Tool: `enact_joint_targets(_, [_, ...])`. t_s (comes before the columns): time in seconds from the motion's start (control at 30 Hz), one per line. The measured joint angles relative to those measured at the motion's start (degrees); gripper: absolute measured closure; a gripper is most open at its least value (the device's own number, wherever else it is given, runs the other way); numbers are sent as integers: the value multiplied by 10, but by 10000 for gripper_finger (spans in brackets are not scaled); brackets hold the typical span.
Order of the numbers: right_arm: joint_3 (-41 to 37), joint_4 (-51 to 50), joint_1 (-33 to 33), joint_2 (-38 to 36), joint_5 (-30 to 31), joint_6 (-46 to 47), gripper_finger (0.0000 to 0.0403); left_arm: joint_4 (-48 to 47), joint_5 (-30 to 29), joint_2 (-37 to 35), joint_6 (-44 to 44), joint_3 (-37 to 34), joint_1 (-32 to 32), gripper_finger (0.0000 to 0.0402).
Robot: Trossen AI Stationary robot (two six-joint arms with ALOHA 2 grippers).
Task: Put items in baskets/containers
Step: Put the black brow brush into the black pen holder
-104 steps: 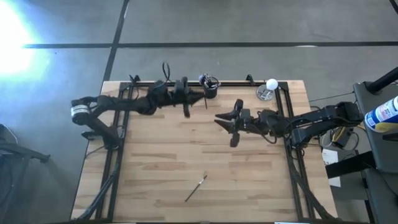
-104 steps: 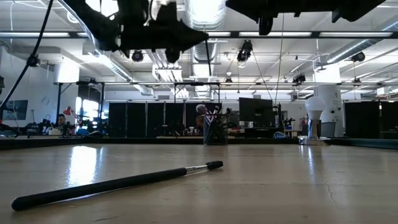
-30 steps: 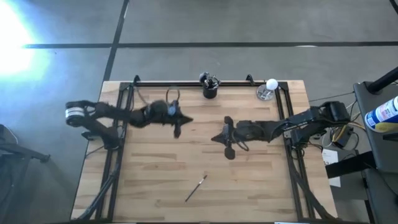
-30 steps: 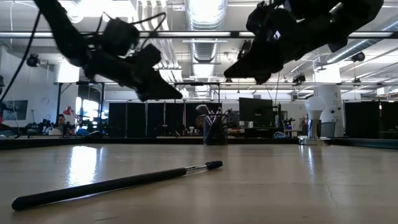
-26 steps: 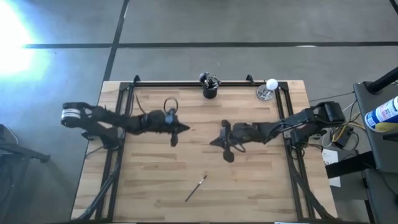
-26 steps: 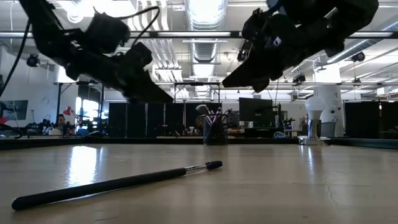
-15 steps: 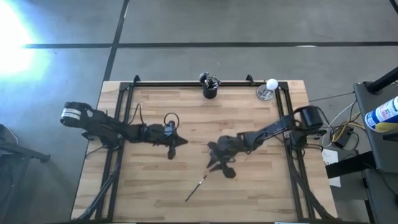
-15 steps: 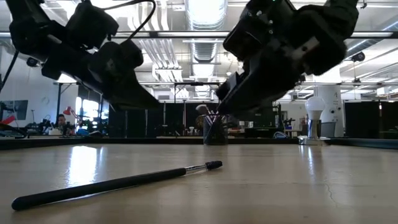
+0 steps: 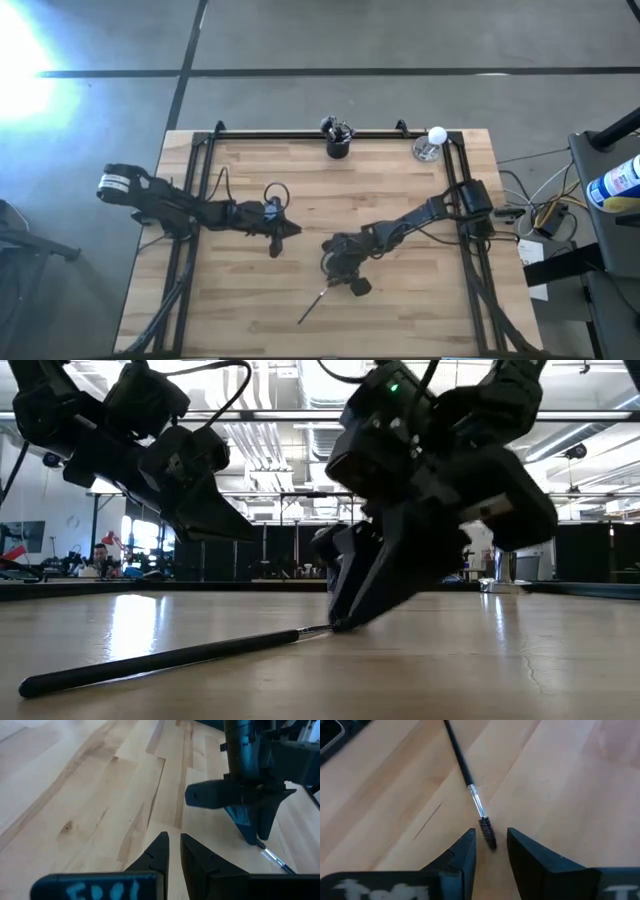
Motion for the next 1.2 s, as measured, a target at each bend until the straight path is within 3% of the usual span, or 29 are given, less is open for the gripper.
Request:
enact_joint_targets(0.17, [30,-20,2,25,0,-8,315,-10,0,0,-9,2,-1,359])
enact_joint_targets(0.37, [40,-52,1,28,6,-20,369,-16,13,0,-50,2,-1,360])
enact_joint_targets(0.57, [36,-126,3,-13,64,-67,394,-17,109,3,-139,9,-1,360])
enact_joint_targets(0.73, [33,-175,0,-69,152,-119,394,-22,175,20,-196,32,-11,357])
enact_joint_targets(1.0, [66,-228,-4,-116,228,-169,394,-156,200,69,-186,126,-26,290])
enact_joint_targets(1.2, [91,-263,-3,-115,256,-195,394,-158,256,93,-171,170,-27,266])
